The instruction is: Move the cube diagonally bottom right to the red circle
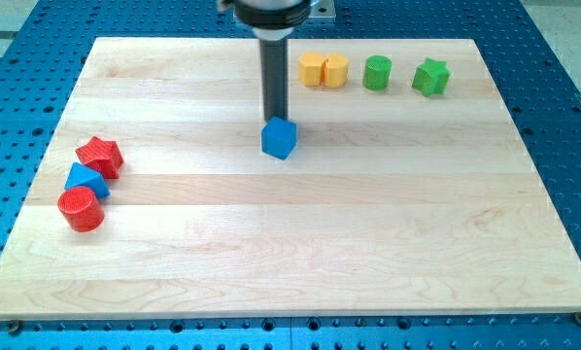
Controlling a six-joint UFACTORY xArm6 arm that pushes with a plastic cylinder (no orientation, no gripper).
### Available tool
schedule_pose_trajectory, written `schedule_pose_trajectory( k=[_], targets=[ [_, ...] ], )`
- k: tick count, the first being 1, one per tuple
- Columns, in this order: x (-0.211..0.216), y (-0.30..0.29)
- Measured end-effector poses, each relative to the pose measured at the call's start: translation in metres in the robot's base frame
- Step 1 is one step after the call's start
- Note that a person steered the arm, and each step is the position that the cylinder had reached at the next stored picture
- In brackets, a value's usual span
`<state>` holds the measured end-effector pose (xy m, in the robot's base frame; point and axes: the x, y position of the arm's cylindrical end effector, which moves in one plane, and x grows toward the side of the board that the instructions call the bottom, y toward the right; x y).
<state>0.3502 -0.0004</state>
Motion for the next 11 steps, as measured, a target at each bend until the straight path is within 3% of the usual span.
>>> schedule_pose_trajectory(
  k=[1, 2, 3, 4, 5, 6, 8, 9, 11],
  targets=[
    [0.031, 0.013],
    [0.133, -0.016],
    [0.12, -0.073],
    [0.083, -0.064],
    [0.093, -0.126],
    [0.137, -0.148],
    [0.155, -0.124],
    [0.192, -0.163],
    [0.241, -0.107]
  ],
)
